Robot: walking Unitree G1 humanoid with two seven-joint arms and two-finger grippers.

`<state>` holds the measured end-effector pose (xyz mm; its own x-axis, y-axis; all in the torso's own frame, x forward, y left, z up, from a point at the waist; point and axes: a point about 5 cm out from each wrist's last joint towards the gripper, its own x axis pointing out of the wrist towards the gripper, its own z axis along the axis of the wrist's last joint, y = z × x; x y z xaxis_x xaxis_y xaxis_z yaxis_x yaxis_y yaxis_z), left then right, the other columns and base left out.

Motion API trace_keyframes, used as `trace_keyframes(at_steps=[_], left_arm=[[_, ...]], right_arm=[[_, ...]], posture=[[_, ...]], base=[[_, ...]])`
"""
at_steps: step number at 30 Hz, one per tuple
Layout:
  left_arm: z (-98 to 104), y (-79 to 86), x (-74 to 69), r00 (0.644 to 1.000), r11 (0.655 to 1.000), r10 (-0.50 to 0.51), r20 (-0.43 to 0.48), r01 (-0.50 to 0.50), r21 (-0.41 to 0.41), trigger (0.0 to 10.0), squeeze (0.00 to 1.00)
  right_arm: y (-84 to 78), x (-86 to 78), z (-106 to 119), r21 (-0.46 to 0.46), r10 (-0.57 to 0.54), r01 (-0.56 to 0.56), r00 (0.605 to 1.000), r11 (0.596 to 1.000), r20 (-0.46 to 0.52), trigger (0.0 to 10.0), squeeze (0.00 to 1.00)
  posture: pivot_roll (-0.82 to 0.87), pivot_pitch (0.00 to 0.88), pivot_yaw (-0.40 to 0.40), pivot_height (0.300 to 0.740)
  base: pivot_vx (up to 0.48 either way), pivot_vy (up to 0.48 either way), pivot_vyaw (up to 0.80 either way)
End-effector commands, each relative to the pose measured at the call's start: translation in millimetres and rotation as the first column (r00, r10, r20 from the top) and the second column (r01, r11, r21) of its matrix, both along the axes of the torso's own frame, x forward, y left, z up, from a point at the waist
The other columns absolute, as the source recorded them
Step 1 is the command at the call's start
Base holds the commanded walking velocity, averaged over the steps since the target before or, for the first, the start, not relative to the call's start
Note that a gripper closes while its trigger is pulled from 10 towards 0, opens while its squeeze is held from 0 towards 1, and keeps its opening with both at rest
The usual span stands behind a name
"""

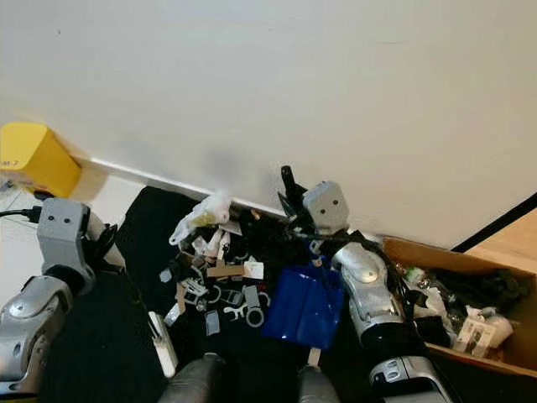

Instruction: Sweep floor

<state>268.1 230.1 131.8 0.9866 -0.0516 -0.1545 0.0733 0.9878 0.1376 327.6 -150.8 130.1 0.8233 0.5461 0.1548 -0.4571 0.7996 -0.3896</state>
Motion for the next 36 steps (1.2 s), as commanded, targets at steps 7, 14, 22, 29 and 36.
trace_keyframes(at_steps=[7,14,22,29,36], left_arm=[[4.5,10.2,-1.7,1.0,1.0,0.027,0.001,-0.027,0.016,10.0,0.0],[0.6,13.6,-1.2,0.999,0.999,0.043,-0.004,-0.043,0.016,10.0,0.0],[0.6,21.8,1.0,0.999,0.998,0.037,0.009,-0.038,0.052,10.0,0.0],[-8.6,30.8,-9.6,0.964,0.95,-0.258,-0.067,0.266,0.165,10.0,0.0],[-10.9,30.7,-4.3,0.962,0.955,-0.26,-0.079,0.269,0.128,10.0,0.0]], right_arm=[[16.8,-13.5,-15.0,-0.108,0.092,-0.086,0.995,0.99,0.048,10.0,0.0],[27.6,-37.0,-49.5,-0.081,0.175,-0.182,0.981,0.98,-0.086,10.0,0.0],[28.2,-48.8,-69.7,-0.012,0.189,-0.195,0.96,0.981,-0.205,10.0,0.0],[13.5,-41.5,-65.9,0.114,0.13,-0.106,0.964,0.988,-0.233,10.0,0.0],[-3.2,-31.6,-38.8,0.204,0.11,-0.076,0.981,0.976,-0.162,10.0,0.0]], posture=[[0.25,0.266,0.093,0.74],[0.24,0.252,0.087,0.74],[0.23,0.24,0.086,0.74],[0.22,0.234,0.092,0.74],[0.21,0.229,0.1,0.74]], base=[[0.0,0.0,0.0],[0.0,0.0,0.0],[0.0,0.0,0.0],[0.0,0.0,0.0],[0.0,0.0,0.0]])
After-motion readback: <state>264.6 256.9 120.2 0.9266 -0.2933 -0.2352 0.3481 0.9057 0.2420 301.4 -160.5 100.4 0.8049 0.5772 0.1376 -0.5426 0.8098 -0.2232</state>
